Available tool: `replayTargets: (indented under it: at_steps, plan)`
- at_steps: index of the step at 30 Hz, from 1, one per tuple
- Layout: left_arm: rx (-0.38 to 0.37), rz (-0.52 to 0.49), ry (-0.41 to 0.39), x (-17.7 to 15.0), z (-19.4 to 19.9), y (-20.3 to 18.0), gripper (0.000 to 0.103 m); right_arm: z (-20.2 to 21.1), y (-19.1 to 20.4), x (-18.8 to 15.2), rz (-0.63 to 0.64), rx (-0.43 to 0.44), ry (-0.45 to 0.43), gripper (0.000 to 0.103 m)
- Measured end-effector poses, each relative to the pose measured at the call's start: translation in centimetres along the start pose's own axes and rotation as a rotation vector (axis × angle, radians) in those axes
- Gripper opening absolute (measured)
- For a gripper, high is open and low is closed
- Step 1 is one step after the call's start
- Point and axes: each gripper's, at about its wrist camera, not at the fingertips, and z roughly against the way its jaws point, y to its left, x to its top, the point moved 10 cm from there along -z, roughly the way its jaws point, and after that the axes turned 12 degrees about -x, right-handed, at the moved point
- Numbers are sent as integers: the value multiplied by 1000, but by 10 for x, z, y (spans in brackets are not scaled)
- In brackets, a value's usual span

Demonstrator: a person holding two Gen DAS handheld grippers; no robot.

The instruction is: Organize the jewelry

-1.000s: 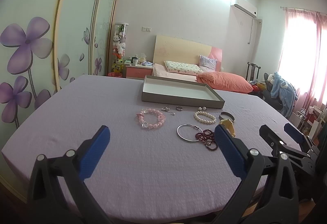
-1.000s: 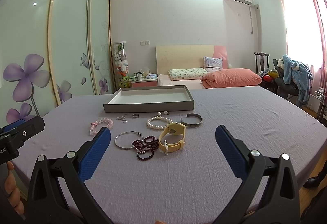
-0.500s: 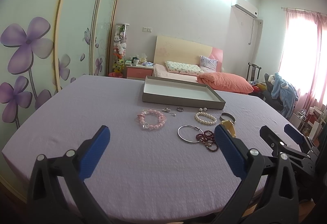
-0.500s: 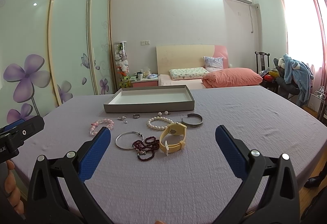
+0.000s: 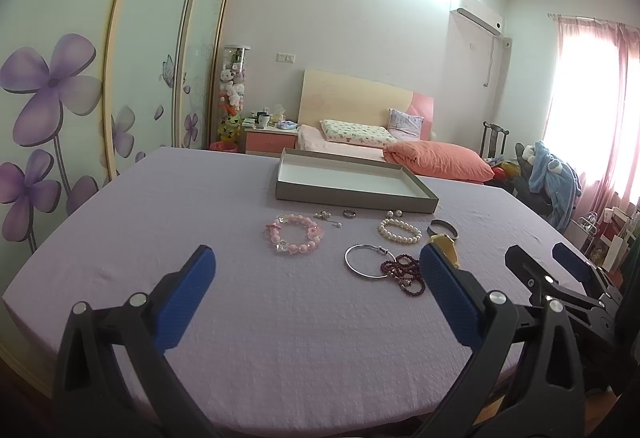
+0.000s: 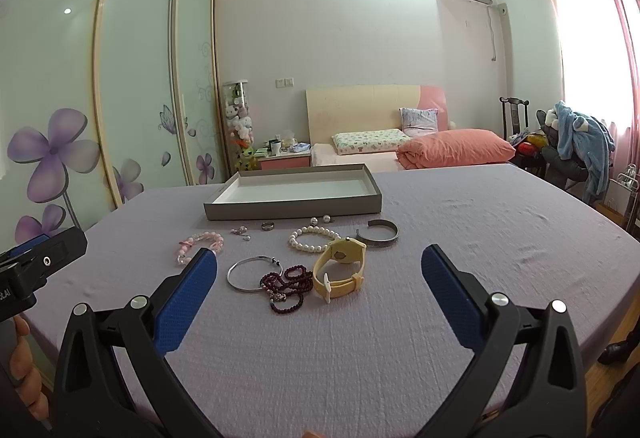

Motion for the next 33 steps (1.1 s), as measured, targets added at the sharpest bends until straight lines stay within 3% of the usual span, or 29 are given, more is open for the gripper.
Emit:
replayTargets:
  at_steps: [33]
  plan:
    - [2, -1, 2, -1, -1, -1, 99, -2, -1, -2, -5, 2, 3, 101]
